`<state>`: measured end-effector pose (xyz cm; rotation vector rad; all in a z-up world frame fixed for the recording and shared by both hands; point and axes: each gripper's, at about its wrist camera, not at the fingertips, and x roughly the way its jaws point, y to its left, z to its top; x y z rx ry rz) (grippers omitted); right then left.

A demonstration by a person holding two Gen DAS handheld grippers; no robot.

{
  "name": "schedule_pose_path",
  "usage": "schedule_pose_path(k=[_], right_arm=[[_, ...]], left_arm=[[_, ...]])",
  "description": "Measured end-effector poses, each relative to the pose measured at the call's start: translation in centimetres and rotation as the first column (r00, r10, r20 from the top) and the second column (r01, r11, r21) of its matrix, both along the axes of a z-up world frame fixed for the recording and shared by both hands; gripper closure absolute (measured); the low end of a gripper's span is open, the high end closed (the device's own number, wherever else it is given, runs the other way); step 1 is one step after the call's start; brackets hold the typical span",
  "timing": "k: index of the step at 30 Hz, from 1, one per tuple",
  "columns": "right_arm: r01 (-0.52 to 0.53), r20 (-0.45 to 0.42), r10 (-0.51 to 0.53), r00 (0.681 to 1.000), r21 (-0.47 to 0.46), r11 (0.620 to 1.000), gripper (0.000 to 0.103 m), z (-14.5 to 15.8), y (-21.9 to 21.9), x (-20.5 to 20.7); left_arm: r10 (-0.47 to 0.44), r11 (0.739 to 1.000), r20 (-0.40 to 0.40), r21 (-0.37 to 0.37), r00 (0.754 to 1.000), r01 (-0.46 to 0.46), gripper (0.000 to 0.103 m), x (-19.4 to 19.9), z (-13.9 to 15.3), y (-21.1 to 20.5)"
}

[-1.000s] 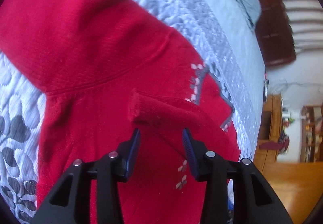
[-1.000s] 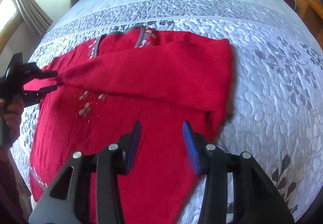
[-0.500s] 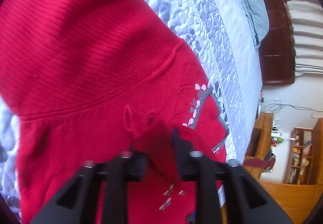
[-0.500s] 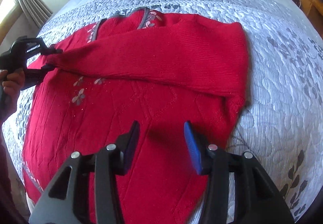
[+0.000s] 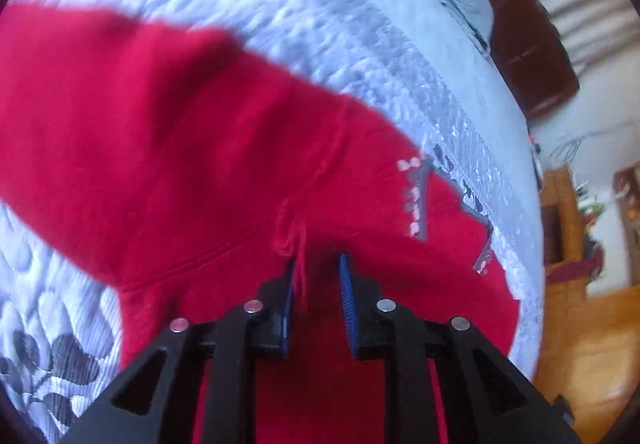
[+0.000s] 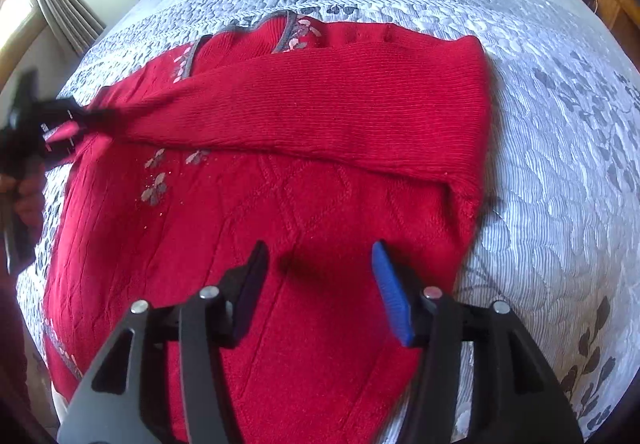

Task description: Fold small clothes

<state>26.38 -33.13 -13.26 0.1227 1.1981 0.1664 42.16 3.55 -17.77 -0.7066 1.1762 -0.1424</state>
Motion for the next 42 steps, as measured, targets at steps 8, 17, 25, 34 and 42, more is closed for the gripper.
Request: schedule_pose_path(k=[8, 17, 25, 34, 42], right_arm=[[-0.003, -0.009, 0.002, 1.0, -0.015, 1.0, 0.044, -0.3, -0.3, 0.2], [-0.037, 0.01, 0.037, 0.999, -0.044, 0.998, 0.037, -0.7, 0.2, 0.3], [-0.037, 0.017, 0.038, 0.999, -0.045, 0.998, 0.031, -1.1, 0.5, 0.4], [-0.036, 0.022, 0.037, 0.999, -0.039, 0.999, 0.029, -1.3, 0.5, 0.5], [-0.046, 0.029, 0.048, 0.998, -0.047, 0.998, 0.025, -1.5, 0.7, 0.4]], left_arm=[[-0.002, 0.995, -0.008, -0.098, 1.0, 0.001, 0.038, 1.8, 1.7, 1.6], [-0.193, 0.981, -0.102, -0.007, 0.976, 0.193, 0.04, 5.9, 1.3, 0.4], [-0.365, 0.924, -0.144, 0.062, 0.92, 0.376, 0.089, 7.3, 0.6, -2.0], [-0.398, 0.906, 0.012, 0.164, 0.917, 0.391, 0.101, 6.0, 4.2, -3.5], [-0.394, 0.898, -0.056, 0.19, 0.917, 0.398, 0.1, 7.4, 4.0, -3.3]])
